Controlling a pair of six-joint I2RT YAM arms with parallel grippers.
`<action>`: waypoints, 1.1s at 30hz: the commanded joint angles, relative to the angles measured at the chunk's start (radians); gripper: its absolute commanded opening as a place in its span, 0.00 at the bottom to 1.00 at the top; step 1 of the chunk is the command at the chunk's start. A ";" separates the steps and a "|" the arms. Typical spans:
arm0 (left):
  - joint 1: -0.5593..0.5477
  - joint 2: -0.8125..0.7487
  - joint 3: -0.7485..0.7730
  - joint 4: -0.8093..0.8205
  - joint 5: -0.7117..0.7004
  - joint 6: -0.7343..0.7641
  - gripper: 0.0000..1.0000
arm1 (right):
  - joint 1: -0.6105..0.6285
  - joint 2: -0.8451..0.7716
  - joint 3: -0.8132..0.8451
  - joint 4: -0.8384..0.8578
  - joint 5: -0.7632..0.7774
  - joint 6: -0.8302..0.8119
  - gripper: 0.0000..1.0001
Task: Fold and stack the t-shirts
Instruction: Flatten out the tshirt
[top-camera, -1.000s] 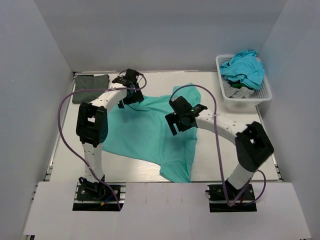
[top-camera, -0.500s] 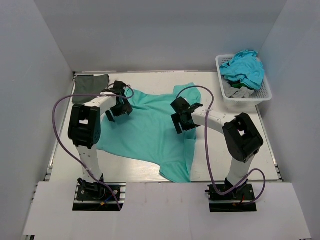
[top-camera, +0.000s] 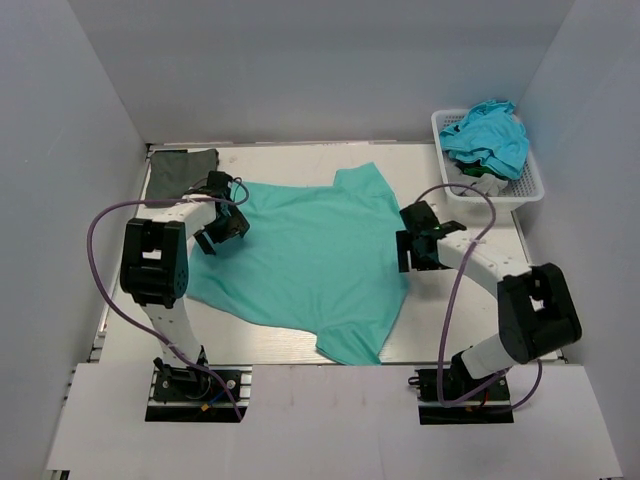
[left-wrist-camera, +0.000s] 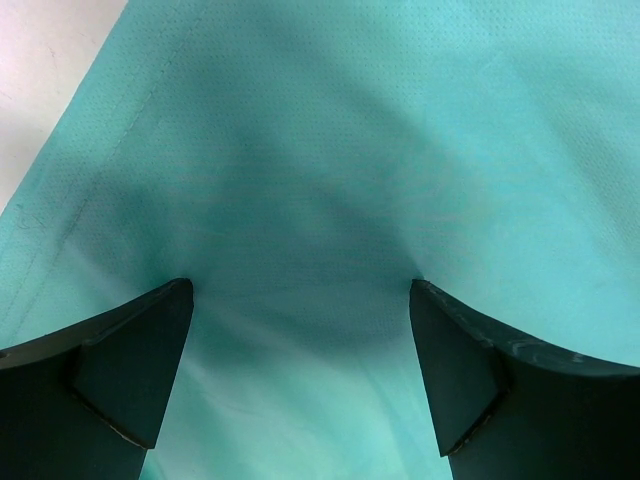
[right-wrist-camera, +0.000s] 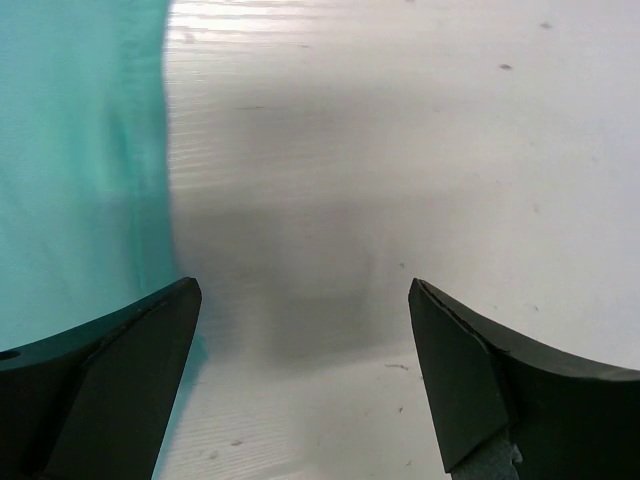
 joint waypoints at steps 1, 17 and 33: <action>0.013 -0.012 -0.038 0.021 0.051 0.000 1.00 | -0.065 -0.086 -0.028 0.010 0.032 0.060 0.90; -0.007 -0.155 0.050 0.030 0.120 0.090 1.00 | -0.062 -0.177 0.091 0.183 -0.471 -0.071 0.90; -0.007 0.024 0.202 0.001 0.105 0.159 1.00 | -0.034 0.291 0.238 0.166 -0.271 0.094 0.90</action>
